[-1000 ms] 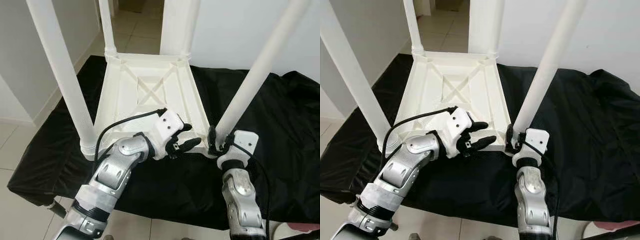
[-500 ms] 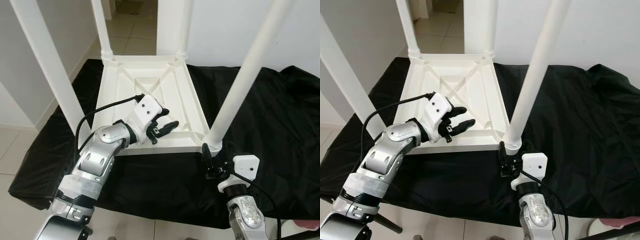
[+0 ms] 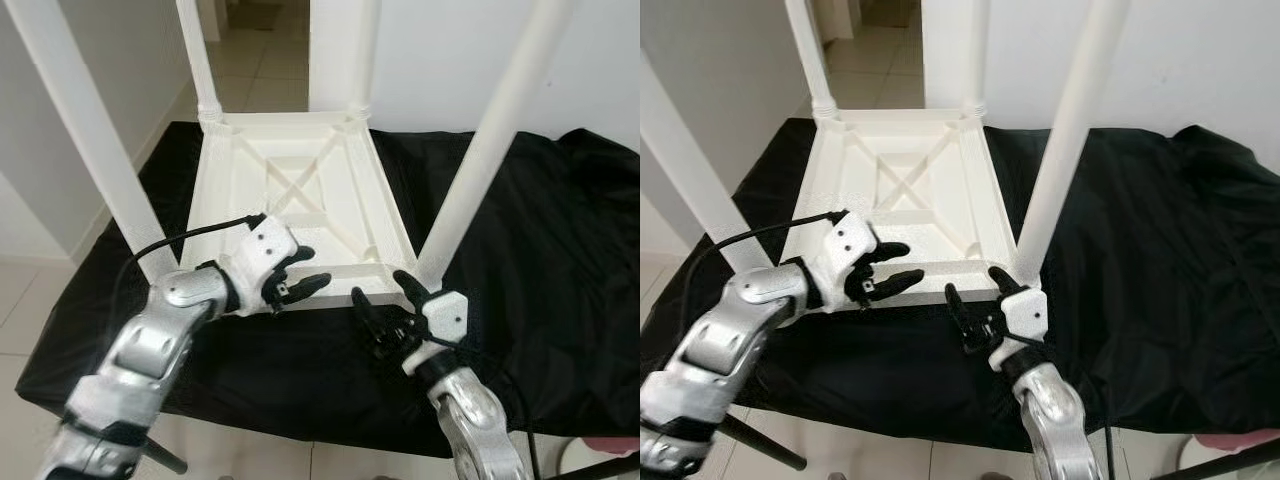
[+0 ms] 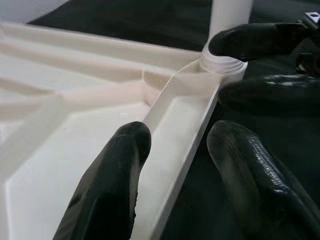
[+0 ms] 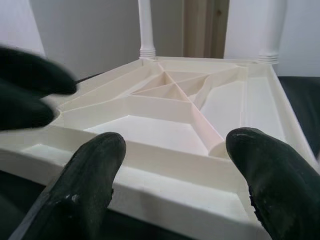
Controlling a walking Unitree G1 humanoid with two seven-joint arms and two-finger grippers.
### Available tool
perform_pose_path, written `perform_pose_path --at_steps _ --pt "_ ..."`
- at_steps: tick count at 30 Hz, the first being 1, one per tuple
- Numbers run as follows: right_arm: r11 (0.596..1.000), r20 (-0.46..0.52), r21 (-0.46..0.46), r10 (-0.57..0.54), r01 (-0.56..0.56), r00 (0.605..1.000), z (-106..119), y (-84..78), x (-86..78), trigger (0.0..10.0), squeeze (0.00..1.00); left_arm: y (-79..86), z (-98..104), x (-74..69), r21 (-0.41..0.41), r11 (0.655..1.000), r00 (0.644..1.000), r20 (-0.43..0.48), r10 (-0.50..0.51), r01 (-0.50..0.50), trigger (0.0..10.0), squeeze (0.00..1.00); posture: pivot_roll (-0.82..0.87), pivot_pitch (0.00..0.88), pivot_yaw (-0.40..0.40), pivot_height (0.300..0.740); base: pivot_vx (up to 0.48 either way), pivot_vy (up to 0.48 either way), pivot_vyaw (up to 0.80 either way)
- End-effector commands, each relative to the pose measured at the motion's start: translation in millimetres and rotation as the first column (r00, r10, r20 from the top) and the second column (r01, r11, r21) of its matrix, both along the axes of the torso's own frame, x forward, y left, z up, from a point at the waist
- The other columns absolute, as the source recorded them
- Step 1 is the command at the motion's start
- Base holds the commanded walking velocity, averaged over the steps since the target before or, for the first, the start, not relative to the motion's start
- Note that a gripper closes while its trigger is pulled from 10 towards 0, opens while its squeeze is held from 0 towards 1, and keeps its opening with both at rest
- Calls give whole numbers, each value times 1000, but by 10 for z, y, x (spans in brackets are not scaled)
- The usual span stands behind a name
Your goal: Building children table
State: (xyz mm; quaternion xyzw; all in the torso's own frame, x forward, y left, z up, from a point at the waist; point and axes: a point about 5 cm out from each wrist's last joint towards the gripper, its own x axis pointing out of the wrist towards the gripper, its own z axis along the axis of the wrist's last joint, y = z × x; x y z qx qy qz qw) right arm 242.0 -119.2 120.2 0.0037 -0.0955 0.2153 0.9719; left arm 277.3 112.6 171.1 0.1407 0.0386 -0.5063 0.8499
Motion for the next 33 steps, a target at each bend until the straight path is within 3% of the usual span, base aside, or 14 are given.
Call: perform_pose_path --at_steps 1,3,4,5,7,8,13,16,18,20,23,30,33 --pt "1000 -26 19 -3 3 1000 -55 11 21 10000 0 27 23 -45 -17 999 999 -23 -28 28 10000 361 -47 0 15 740 0 0 0" --pt "1000 -26 18 -12 12 1000 -61 10 52 10000 0 68 30 -66 -31 999 999 -30 -13 12 10000 341 -35 0 8 740 0 0 0" --pt "1000 -29 22 -19 20 999 -66 6 81 10000 0 119 37 -76 -38 999 999 -34 9 -11 10000 263 -35 0 8 740 0 0 0" --pt "997 -40 42 -60 62 997 -72 -33 153 10000 0 273 60 -76 -37 996 997 -23 77 -78 10000 0 -15 0 -6 740 0 0 0" --pt "995 -49 50 -84 86 995 -81 -64 177 10000 0 334 64 -79 -30 995 995 -20 99 -100 10000 0 -12 0 -7 740 0 0 0" --pt "986 -69 37 -159 162 985 -122 -168 220 10000 0 453 59 -125 -16 994 993 -27 111 -112 10000 0 -9 0 -9 740 0 0 0" --pt "972 -75 41 -228 231 971 -144 -266 249 10000 0 530 45 -177 -11 994 993 -47 109 -109 10000 0 -9 0 -9 740 0 0 0" --pt "935 -97 39 -347 352 933 -211 -530 290 10000 0 754 -204 -535 75 996 978 -206 -23 40 10000 0 -2 0 -8 740 0 0 0" --pt "935 -97 39 -347 352 933 -211 -530 290 10000 0 754 -204 -535 75 996 978 -206 -23 40 10000 0 -2 0 -8 740 0 0 0" --pt "926 -96 22 -374 377 923 -234 -617 288 10000 0 881 -288 -680 103 991 958 -280 -54 86 10000 0 0 0 -8 740 0 0 0" --pt "911 -106 6 -410 413 906 -280 -700 271 10000 0 1014 -379 -788 136 987 945 -324 -38 86 10000 0 2 0 -9 740 0 0 0" --pt "894 -115 -7 -446 448 888 -328 -766 254 10000 0 1134 -469 -894 176 981 934 -357 -11 79 10000 0 2 0 -10 740 0 0 0" --pt "872 -126 -28 -488 488 864 -379 -864 237 10000 0 1340 -564 -872 250 968 925 -370 89 7 10000 0 8 0 -15 740 0 0 0"
